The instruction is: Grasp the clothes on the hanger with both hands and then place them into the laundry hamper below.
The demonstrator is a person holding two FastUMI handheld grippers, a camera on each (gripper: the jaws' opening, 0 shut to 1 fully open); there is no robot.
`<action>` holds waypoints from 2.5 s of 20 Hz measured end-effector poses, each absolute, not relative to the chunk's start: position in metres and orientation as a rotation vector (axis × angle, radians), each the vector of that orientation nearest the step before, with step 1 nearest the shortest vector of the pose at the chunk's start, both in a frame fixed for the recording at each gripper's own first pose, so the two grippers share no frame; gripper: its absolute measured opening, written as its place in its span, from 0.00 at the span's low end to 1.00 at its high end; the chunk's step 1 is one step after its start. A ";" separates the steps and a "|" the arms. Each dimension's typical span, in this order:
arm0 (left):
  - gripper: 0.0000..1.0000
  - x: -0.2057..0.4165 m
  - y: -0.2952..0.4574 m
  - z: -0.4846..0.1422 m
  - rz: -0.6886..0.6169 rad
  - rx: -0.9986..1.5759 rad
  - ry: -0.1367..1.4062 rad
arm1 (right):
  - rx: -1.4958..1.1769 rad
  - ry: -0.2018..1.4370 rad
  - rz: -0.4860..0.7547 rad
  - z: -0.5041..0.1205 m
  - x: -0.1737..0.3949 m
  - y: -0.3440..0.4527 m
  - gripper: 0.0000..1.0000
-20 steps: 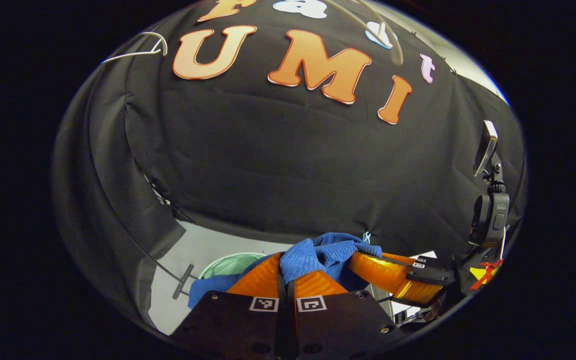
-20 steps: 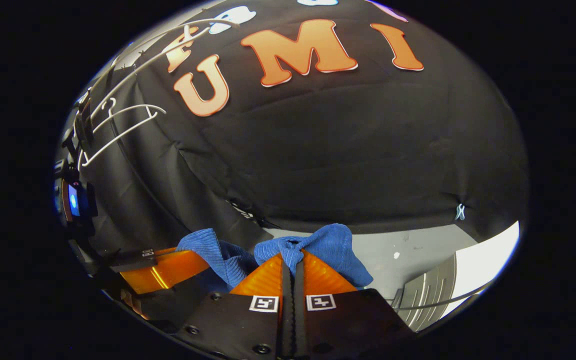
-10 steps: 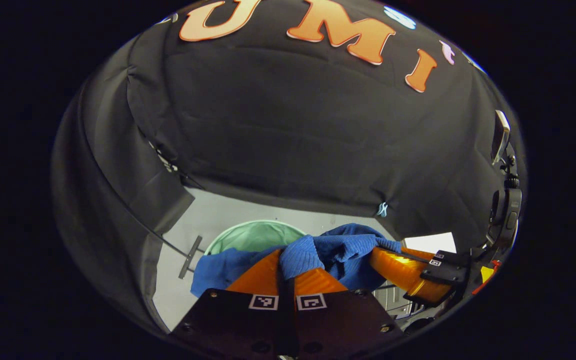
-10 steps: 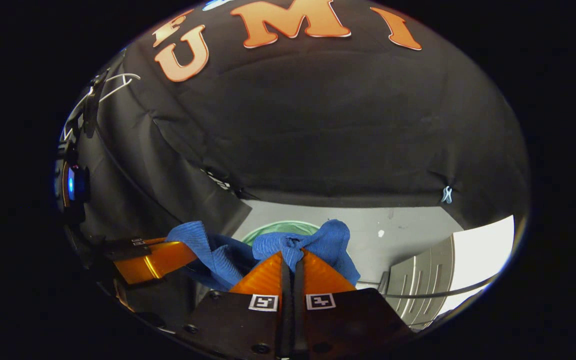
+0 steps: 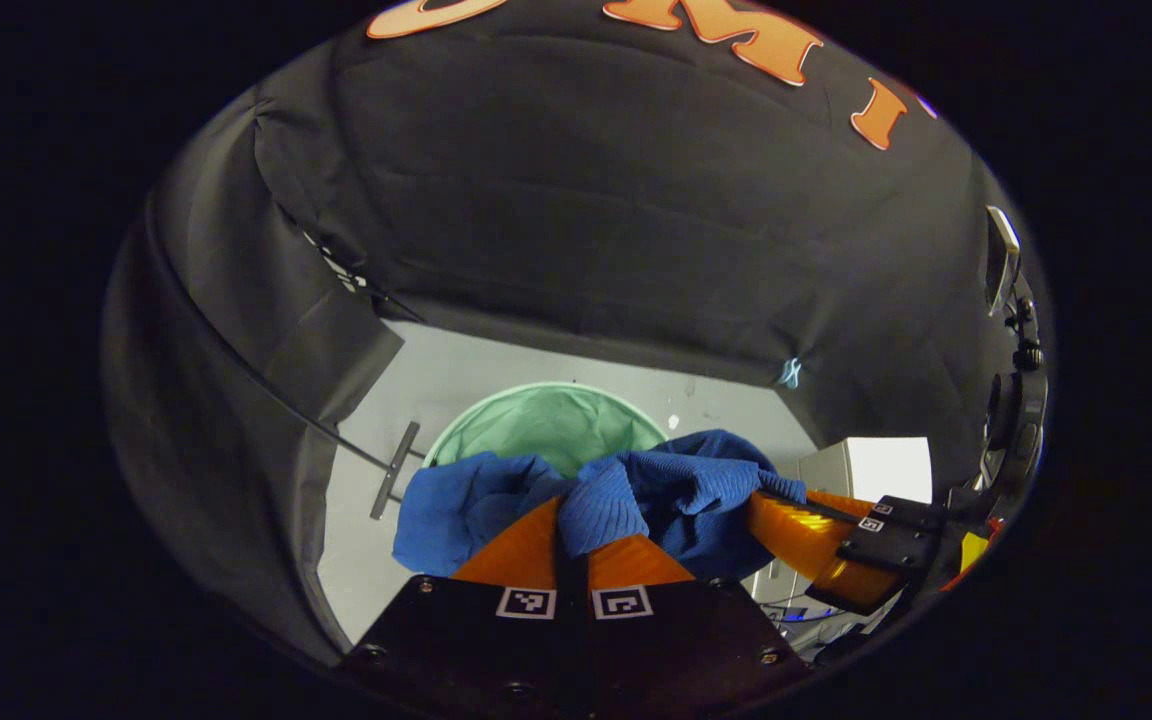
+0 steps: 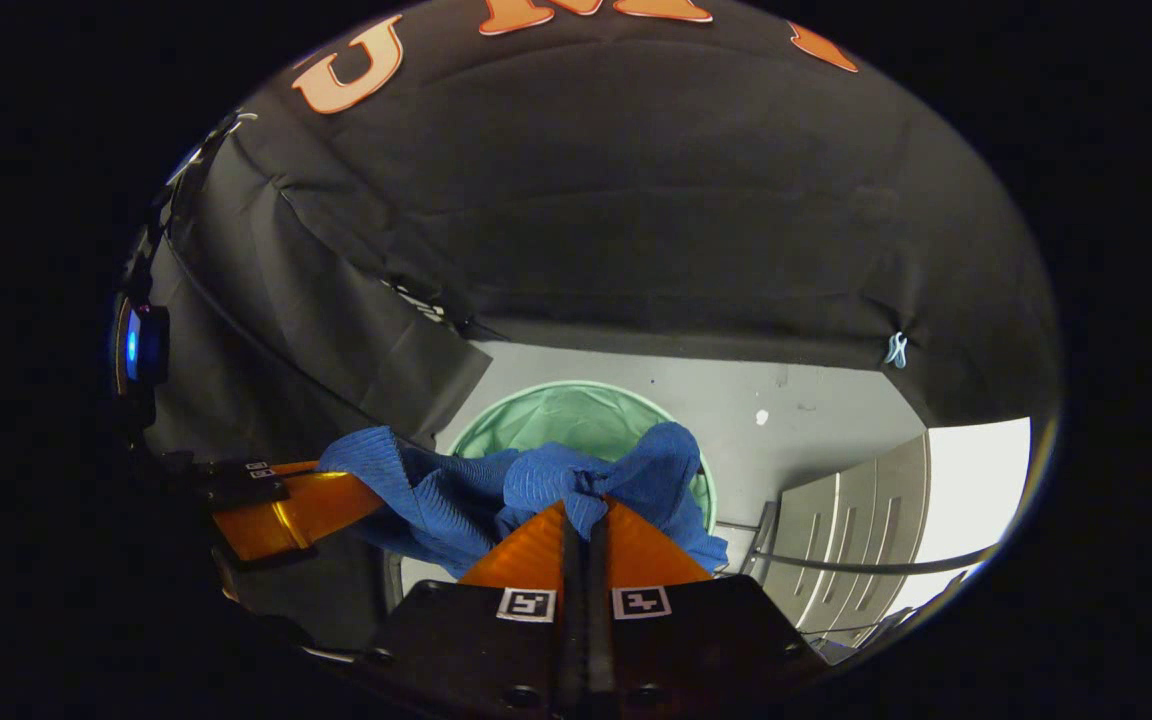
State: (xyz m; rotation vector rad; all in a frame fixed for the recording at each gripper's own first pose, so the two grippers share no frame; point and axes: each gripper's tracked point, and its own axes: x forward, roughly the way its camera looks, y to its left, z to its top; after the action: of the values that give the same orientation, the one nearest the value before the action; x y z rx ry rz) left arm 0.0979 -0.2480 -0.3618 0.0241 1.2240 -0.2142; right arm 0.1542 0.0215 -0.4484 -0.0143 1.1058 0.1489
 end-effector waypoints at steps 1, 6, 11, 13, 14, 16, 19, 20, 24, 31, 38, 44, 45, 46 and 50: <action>0.00 0.098 -0.246 -0.361 -0.212 0.044 1.233 | -0.017 1.121 0.136 -0.451 0.154 0.021 0.08; 0.04 0.090 -0.244 -0.358 -0.207 0.044 1.269 | -0.036 1.186 0.094 -0.462 0.147 0.014 0.12; 0.60 0.090 -0.246 -0.359 -0.190 -0.016 1.274 | -0.032 1.180 0.083 -0.461 0.142 0.007 0.18; 0.66 0.095 -0.242 -0.358 -0.172 -0.014 1.268 | -0.026 1.178 0.075 -0.457 0.142 0.005 0.43; 0.70 0.099 -0.240 -0.356 -0.162 -0.011 1.262 | -0.024 1.172 0.069 -0.455 0.140 0.002 0.51; 0.80 0.097 -0.238 -0.357 -0.143 -0.011 1.246 | -0.018 1.155 0.063 -0.446 0.140 -0.002 0.72; 0.88 0.086 -0.238 -0.333 -0.129 -0.031 1.219 | -0.025 1.120 0.065 -0.431 0.139 -0.007 0.80; 0.87 0.085 -0.238 -0.325 -0.128 -0.034 1.208 | -0.029 1.108 0.069 -0.426 0.138 -0.009 0.76; 0.97 0.084 -0.243 -0.304 -0.117 -0.036 1.160 | -0.023 1.065 0.069 -0.406 0.129 -0.015 0.95; 0.97 0.074 -0.264 -0.241 -0.148 -0.036 1.031 | -0.079 0.932 0.097 -0.337 0.119 -0.028 0.99; 0.97 0.067 -0.281 -0.156 -0.155 -0.067 0.853 | -0.127 0.744 0.104 -0.255 0.108 -0.044 0.99; 0.96 0.071 -0.278 -0.074 -0.148 -0.071 0.674 | -0.124 0.558 0.109 -0.174 0.103 -0.046 0.98; 0.97 0.073 -0.274 -0.060 -0.145 -0.070 0.644 | -0.122 0.525 0.109 -0.158 0.104 -0.045 0.99; 0.97 0.076 -0.269 -0.047 -0.139 -0.071 0.613 | -0.117 0.496 0.111 -0.143 0.103 -0.043 0.98; 0.96 0.084 -0.251 0.005 -0.127 -0.053 0.485 | -0.113 0.365 0.120 -0.092 0.098 -0.033 0.98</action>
State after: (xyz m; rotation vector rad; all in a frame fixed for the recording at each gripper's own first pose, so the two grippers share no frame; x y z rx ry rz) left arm 0.0843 -0.2507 0.0050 -0.0530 0.4847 -0.1269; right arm 0.0977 -0.0329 -0.0918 -0.1133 0.3653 0.1196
